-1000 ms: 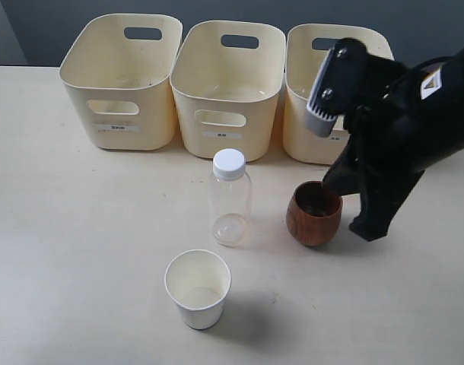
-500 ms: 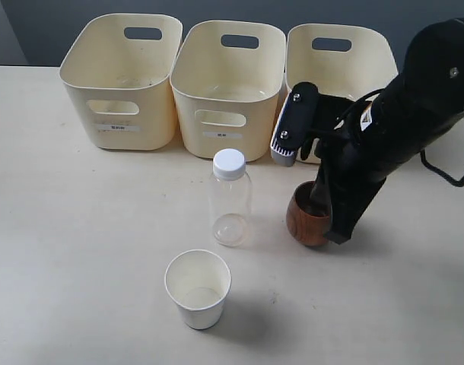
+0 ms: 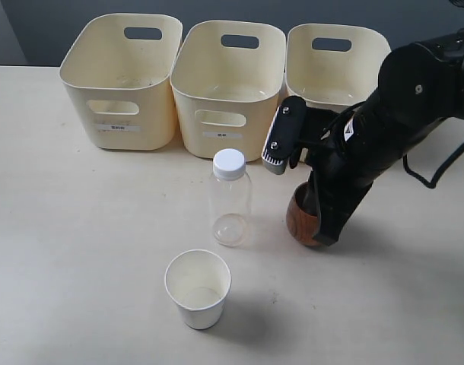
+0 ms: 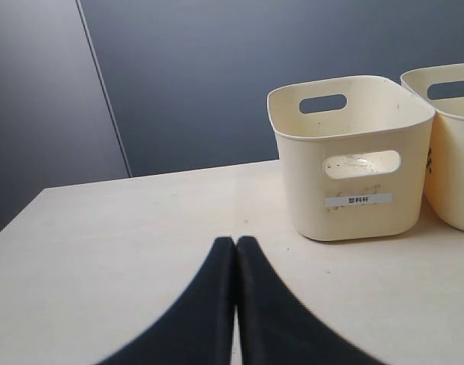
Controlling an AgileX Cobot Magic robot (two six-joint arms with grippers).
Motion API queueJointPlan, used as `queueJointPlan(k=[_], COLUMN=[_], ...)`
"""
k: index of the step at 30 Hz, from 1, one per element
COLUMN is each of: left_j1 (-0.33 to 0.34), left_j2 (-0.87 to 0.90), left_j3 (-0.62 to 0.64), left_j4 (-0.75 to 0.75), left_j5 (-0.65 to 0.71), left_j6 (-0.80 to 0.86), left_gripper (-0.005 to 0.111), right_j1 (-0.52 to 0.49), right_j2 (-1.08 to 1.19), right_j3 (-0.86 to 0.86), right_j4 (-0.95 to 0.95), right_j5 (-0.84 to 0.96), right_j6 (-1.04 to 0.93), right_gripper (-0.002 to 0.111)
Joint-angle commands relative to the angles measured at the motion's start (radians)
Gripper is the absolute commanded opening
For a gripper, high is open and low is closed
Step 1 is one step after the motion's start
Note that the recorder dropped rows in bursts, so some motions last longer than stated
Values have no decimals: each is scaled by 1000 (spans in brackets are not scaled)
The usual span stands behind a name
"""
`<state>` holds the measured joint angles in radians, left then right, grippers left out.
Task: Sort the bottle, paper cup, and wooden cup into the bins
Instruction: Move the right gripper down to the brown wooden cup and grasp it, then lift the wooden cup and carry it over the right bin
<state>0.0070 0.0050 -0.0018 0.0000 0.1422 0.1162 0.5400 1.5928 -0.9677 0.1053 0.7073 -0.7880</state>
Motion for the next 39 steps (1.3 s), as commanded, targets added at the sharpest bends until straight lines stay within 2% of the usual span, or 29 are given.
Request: queueJointPlan(k=[1, 2, 3, 5, 8, 15, 30, 32, 33, 36, 39], left_j1=[0, 0, 0, 0, 0, 0, 0, 0, 0, 0, 0], left_j2=[-5, -5, -5, -5, -5, -5, -5, -5, -5, -5, -5], left_j3=[2, 2, 2, 2, 2, 2, 2, 2, 2, 2, 2], left_j4=[0, 0, 0, 0, 0, 0, 0, 0, 0, 0, 0], left_j5=[-7, -7, -7, -7, -7, -7, -7, -7, -7, -7, -7], left_j6=[-1, -1, -1, -1, -1, -1, -1, -1, -1, -1, -1], left_gripper=[0, 0, 0, 0, 0, 0, 0, 0, 0, 0, 0], right_j1=[0, 0, 0, 0, 0, 0, 0, 0, 0, 0, 0], right_j2=[-1, -1, -1, -1, -1, 23, 139, 151, 156, 158, 153], right_j3=[-5, -5, -5, -5, -5, -5, -5, -5, -5, -5, -5], right_j4=[-3, -3, -3, -3, -3, 38, 35, 27, 18, -5, -6], right_j5=[-2, -8, -15, -30, -26, 18, -22, -22, -22, -24, -28], right_j6=[30, 51, 65, 87, 89, 86, 86, 86, 86, 86, 86], right_gripper=[33, 51, 59, 65, 61, 61, 60, 53, 46, 0, -1])
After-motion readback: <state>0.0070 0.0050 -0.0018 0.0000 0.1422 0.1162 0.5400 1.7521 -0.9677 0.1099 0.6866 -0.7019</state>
